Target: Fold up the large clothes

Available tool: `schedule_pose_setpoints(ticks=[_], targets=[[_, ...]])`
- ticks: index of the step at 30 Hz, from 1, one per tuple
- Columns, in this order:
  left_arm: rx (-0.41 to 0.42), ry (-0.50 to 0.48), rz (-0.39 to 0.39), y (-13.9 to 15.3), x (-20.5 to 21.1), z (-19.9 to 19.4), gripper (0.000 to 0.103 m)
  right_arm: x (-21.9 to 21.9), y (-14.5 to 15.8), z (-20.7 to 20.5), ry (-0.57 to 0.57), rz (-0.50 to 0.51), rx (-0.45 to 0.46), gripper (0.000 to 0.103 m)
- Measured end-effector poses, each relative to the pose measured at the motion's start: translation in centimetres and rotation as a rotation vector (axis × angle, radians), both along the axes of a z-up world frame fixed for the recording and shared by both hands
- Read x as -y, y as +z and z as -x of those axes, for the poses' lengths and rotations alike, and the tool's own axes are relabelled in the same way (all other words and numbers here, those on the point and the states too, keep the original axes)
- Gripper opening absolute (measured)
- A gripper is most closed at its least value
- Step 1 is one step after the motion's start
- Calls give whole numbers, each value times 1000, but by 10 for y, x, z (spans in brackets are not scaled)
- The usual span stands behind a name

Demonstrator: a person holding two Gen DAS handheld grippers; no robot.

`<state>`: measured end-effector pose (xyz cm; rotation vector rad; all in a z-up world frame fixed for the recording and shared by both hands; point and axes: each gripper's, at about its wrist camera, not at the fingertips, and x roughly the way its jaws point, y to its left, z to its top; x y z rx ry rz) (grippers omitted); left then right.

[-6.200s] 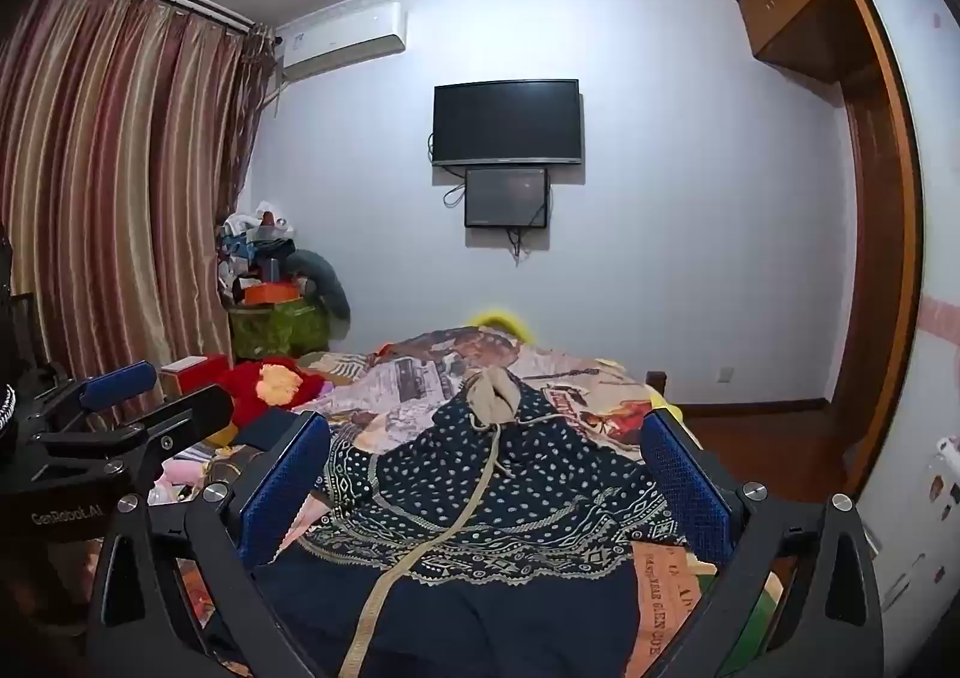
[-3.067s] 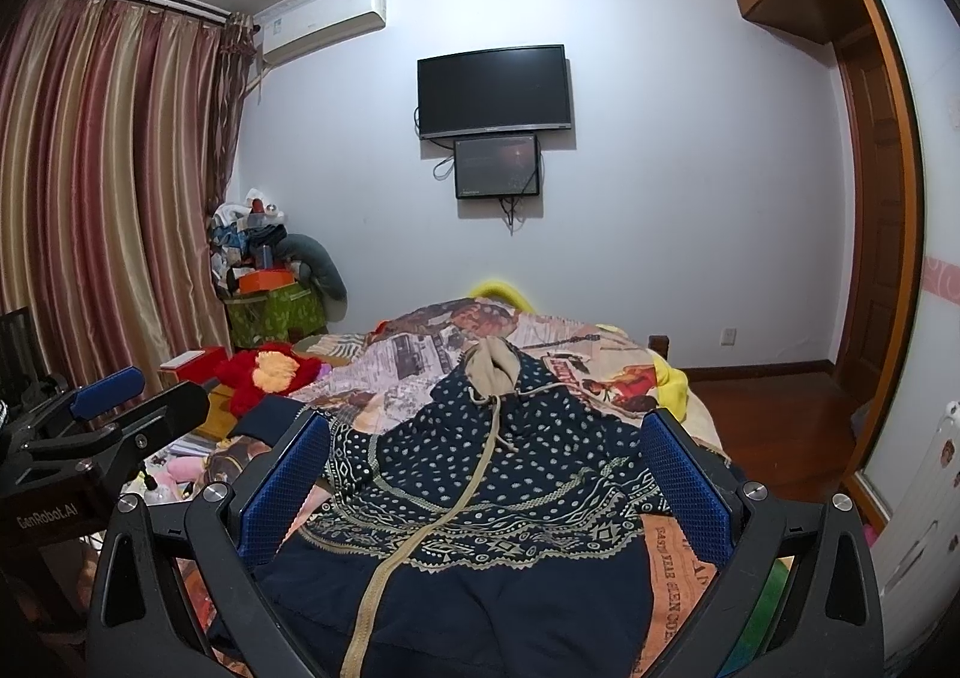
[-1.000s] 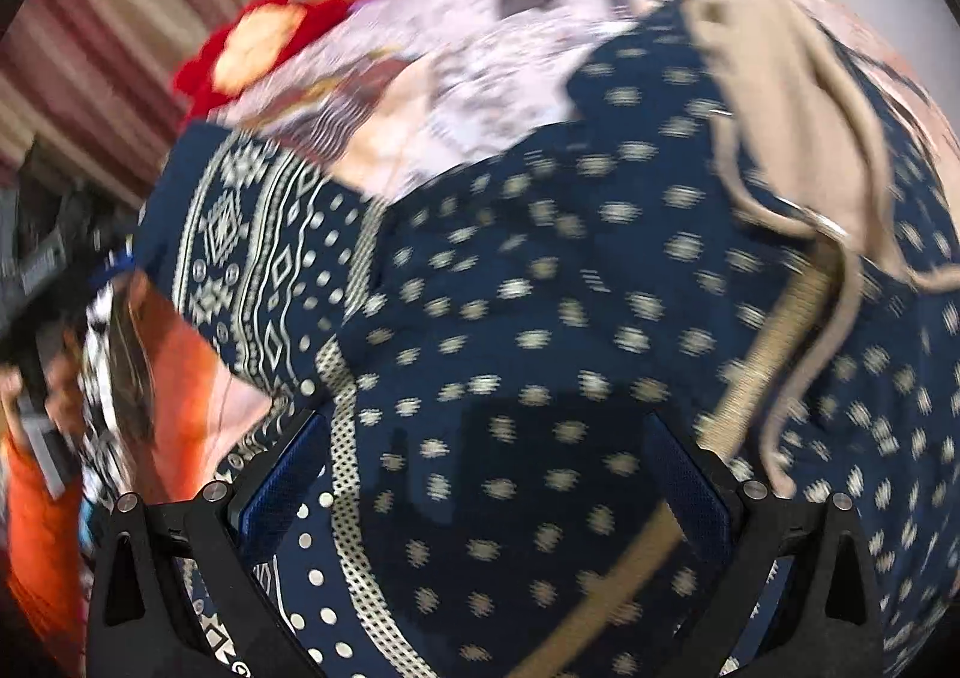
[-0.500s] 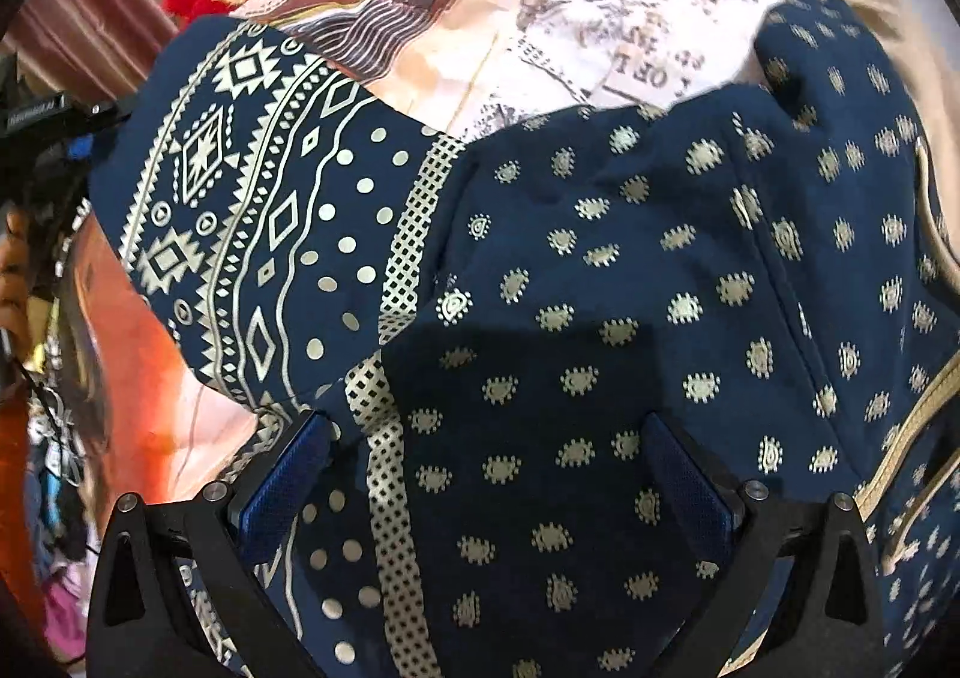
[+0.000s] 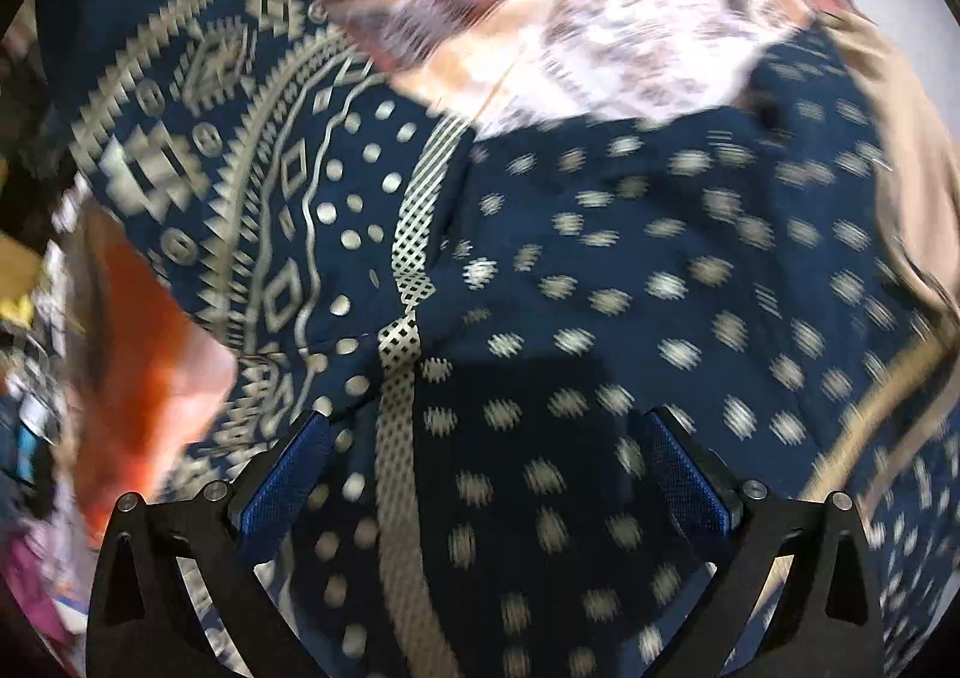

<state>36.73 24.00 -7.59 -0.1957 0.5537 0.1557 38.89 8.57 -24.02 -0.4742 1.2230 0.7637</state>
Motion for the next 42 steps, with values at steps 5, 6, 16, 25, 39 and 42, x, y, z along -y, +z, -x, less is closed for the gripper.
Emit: schedule_pose_setpoints(ticks=[5,6,16,25,39,42], targets=[[-67,-193,67,-15,71,-14,2,64,56,1,-108,-114,49,103],[-87,-220,64,-21,83,-16,2,75,66,1,-125,-130,62,103],[-458,-442,107,-136,201,-14,2,213,131,12,-302,-173,174,103],[-422,-348,172,-110,140,38,56,221,128,28,-278,-191,184,103],[-471,-53,113,-155,9,92,59,84,74,26,-92,-110,152,103],[-498,-56,130,-176,8,93,59,47,45,18,-53,-45,134,103]])
